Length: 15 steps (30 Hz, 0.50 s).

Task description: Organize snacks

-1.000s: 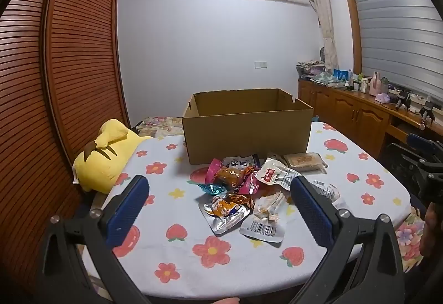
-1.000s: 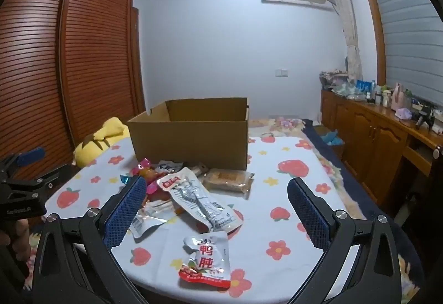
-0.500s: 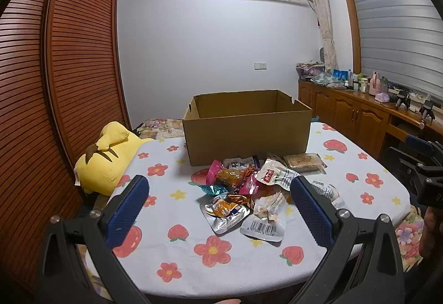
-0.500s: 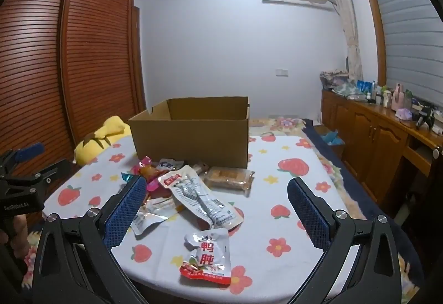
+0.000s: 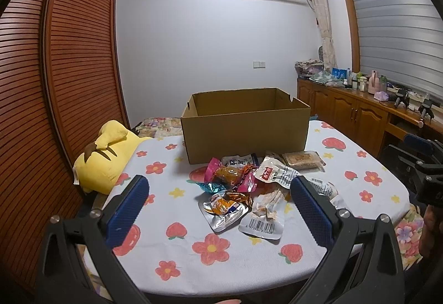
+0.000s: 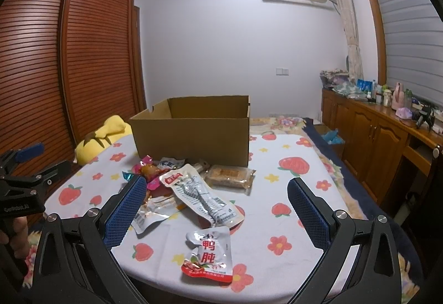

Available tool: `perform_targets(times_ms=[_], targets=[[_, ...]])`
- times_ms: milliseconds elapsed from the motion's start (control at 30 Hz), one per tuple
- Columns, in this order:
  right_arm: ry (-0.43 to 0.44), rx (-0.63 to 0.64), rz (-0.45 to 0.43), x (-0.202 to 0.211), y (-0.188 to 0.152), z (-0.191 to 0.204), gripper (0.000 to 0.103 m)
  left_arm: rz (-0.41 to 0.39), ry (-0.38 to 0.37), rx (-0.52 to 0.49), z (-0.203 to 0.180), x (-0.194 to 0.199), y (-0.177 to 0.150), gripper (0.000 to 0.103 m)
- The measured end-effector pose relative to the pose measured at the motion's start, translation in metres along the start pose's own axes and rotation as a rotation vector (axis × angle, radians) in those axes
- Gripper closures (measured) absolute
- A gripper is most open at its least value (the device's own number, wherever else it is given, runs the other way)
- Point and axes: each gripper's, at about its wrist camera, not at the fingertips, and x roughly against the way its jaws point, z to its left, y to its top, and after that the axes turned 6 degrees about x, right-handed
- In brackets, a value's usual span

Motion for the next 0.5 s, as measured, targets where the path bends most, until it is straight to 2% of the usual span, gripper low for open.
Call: perform_targets(times_ms=[500], targets=[[-0.006, -0.002, -0.004, 0.0010, 0.0014, 0.0001, 0.000, -0.001, -0.001, 0.004, 0.0028, -0.0020, -0.0011, 0.000]])
